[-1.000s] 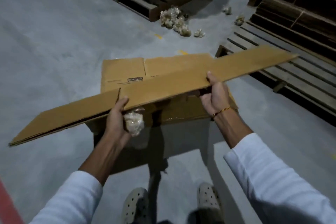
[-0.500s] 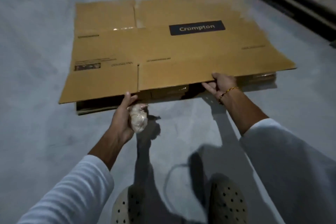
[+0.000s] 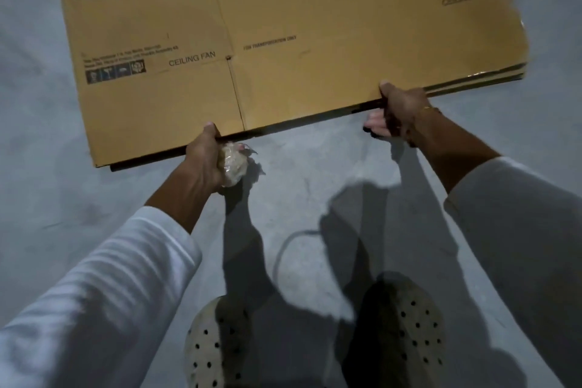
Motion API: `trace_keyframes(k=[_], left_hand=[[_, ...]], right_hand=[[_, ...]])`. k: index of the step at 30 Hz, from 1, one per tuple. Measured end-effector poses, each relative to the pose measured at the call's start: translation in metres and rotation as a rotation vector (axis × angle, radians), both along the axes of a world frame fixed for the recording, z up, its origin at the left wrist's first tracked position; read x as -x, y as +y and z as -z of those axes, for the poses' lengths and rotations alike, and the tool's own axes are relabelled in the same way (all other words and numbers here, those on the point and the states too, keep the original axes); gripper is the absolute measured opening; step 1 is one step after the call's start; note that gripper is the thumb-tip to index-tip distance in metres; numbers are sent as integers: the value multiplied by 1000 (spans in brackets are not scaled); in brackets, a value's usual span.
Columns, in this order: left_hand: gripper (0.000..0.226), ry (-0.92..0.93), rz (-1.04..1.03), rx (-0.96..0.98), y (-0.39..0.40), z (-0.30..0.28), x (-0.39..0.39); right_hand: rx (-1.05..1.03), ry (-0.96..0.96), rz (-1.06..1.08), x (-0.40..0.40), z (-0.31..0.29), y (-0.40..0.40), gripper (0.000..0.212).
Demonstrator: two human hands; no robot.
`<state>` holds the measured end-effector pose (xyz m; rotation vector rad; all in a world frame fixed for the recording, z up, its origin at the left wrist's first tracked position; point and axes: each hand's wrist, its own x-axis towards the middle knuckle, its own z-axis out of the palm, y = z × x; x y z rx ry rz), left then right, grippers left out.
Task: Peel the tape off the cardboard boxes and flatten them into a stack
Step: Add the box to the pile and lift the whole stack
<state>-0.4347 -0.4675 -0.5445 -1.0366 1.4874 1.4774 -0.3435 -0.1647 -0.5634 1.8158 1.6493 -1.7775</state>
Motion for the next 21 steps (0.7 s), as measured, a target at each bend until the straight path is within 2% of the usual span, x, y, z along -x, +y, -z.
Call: trace_keyframes(k=[1, 3, 6, 8, 11, 15, 17, 19, 21], left_hand=[[37, -9, 17, 5, 4, -1, 3], [34, -25, 22, 20, 12, -5, 9], [33, -53, -45, 14, 19, -8, 13], [45, -59, -127, -10, 21, -5, 11], [57, -9, -162, -48, 20, 8, 2], [60, 18, -130, -149, 12, 15, -5], [55, 34, -142, -227, 10, 8, -3], [53, 87, -140, -253, 11, 3, 0], [60, 131, -67, -237, 13, 1, -1]], right_hand=[[-97, -73, -72, 1, -3, -2, 56], [-199, -103, -77, 3, -4, -8, 55], [-34, 40, 145, 5, 0, -23, 37], [94, 177, 355, 4, 2, -36, 29], [140, 284, 581, 1, 7, -52, 25], [186, 332, 598, 12, 13, -54, 35], [210, 355, 556, 20, 13, -54, 55], [272, 436, 549, 27, 11, -53, 75], [418, 581, 591, 35, 9, -55, 77]])
